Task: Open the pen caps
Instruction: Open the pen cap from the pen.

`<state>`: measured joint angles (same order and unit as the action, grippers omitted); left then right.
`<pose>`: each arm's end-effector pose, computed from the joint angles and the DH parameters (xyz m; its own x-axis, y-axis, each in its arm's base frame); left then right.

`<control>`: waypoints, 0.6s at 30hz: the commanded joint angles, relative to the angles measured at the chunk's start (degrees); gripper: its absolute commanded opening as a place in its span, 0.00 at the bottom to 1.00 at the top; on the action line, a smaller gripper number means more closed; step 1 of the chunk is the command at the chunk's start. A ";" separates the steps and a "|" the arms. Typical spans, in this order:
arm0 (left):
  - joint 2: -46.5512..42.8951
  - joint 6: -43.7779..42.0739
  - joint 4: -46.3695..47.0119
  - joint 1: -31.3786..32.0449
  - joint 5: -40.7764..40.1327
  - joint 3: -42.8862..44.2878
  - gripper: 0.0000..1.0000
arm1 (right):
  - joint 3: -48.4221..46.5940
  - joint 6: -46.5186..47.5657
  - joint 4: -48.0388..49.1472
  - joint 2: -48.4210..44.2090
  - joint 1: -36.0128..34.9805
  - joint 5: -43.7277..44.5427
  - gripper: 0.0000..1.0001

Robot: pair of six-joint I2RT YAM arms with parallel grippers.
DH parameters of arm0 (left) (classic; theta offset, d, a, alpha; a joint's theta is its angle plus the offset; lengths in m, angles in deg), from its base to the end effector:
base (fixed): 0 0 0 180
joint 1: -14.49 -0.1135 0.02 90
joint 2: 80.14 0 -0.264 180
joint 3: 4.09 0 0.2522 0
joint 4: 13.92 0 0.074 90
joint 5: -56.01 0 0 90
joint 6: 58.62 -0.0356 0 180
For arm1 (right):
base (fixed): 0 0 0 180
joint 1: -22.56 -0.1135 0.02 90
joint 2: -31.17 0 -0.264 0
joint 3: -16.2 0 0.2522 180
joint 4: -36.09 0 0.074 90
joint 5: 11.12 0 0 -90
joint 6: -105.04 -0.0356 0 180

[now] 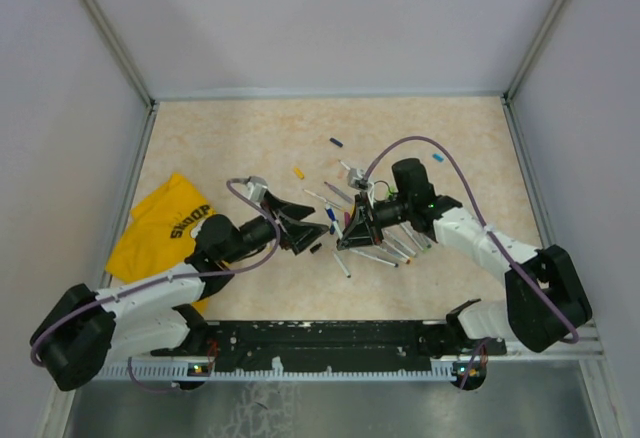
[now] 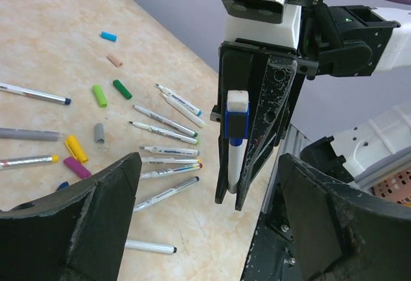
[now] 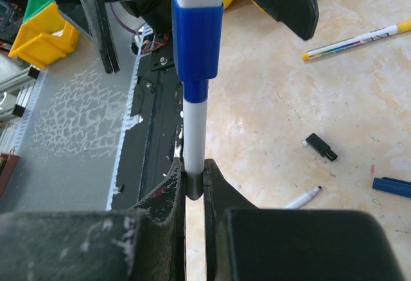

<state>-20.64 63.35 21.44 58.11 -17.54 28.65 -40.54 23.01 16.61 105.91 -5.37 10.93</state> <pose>0.1510 -0.1578 0.2436 -0.3658 -0.3529 -0.8612 0.7906 0.3705 -0.4876 0.2140 0.1508 0.2371 -0.4179 -0.2805 -0.8641 -0.8923 -0.0522 0.4485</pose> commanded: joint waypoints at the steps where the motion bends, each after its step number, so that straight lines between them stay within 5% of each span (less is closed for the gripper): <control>1: 3.48 3.26 8.28 -0.20 3.73 2.89 0.89 | -2.68 0.92 0.97 0.23 0.43 -2.02 0.00; 9: 8.26 4.91 11.26 -0.19 4.35 5.65 0.76 | -2.59 0.82 1.23 0.40 0.50 -2.15 0.00; 14: 10.01 5.34 11.10 -0.20 5.00 7.15 0.45 | -2.63 0.81 1.12 0.41 0.49 -2.27 0.00; 18: 12.35 6.01 11.93 -0.20 6.58 7.85 0.30 | -2.63 0.84 0.99 0.32 0.50 -2.28 0.00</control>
<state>-10.17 68.29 30.56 58.11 -13.36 34.53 -40.74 23.01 16.59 106.06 -5.37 10.19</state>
